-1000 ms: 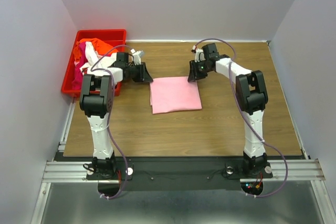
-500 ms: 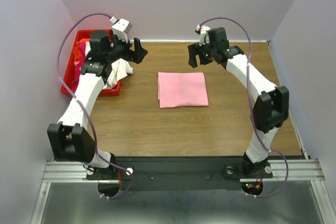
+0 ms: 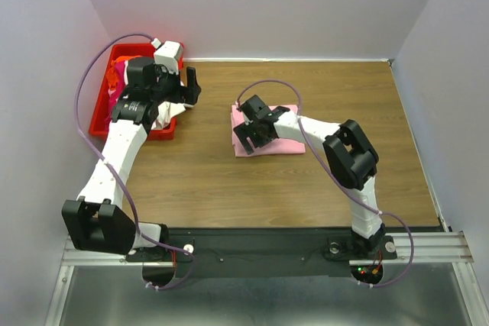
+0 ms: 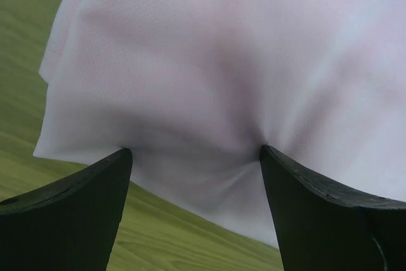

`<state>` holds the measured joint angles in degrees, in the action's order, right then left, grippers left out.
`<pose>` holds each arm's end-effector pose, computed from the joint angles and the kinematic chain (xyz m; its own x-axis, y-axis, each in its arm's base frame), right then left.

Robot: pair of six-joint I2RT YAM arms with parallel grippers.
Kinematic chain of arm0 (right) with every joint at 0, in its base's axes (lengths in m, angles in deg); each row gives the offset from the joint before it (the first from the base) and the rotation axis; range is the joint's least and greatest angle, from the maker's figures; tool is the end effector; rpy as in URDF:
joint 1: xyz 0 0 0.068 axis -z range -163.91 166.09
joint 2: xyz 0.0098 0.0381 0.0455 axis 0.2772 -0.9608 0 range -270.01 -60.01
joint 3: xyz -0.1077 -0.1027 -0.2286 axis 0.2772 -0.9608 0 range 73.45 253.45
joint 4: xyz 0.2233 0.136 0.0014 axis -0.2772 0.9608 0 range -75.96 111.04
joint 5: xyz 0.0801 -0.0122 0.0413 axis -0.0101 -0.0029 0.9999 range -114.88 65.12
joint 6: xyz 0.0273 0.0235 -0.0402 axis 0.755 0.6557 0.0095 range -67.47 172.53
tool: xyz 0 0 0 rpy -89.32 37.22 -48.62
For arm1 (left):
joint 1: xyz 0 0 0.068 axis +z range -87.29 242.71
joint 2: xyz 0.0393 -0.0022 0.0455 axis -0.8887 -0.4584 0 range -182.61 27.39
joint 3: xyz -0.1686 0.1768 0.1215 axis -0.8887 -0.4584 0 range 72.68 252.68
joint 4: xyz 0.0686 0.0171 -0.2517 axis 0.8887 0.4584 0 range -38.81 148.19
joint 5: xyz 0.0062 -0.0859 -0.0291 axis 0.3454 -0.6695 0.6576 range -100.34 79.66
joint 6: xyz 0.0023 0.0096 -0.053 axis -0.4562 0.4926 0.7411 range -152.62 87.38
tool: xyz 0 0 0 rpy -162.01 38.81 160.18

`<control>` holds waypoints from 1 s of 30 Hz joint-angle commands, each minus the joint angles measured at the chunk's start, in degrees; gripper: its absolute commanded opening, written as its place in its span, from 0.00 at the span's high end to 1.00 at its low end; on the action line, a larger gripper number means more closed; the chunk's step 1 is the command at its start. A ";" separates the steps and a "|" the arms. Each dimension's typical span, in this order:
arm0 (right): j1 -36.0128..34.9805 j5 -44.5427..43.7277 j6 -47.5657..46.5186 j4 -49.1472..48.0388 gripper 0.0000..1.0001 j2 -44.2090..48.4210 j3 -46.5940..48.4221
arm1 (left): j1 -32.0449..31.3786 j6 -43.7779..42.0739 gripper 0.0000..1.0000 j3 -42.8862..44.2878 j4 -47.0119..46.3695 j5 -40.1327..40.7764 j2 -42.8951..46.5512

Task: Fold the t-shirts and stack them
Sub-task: Neatly place the folded tshirt to the corner

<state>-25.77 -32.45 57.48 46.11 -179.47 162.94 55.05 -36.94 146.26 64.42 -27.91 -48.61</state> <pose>0.3333 0.2923 0.1763 -0.7086 -0.5199 -0.4771 -0.5564 0.8275 -0.0755 0.3032 -0.0515 0.3902 -0.2354 0.1041 -0.9663 0.4342 0.9008 -0.0088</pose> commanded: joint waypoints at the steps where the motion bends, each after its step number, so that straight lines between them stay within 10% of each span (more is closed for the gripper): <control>1: 1.61 -7.19 2.43 -0.78 0.12 1.25 0.07 | 0.19 -0.52 0.01 -0.45 -0.40 -0.01 4.02; 30: 47.31 9.95 -43.18 -1.67 0.11 1.87 -13.04 | 0.19 -2.19 0.01 -0.28 -1.11 -2.48 0.25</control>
<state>15.89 -19.64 24.04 41.02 -171.47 149.91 55.05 -37.97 144.36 65.14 -29.48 -48.81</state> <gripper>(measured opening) 0.887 0.986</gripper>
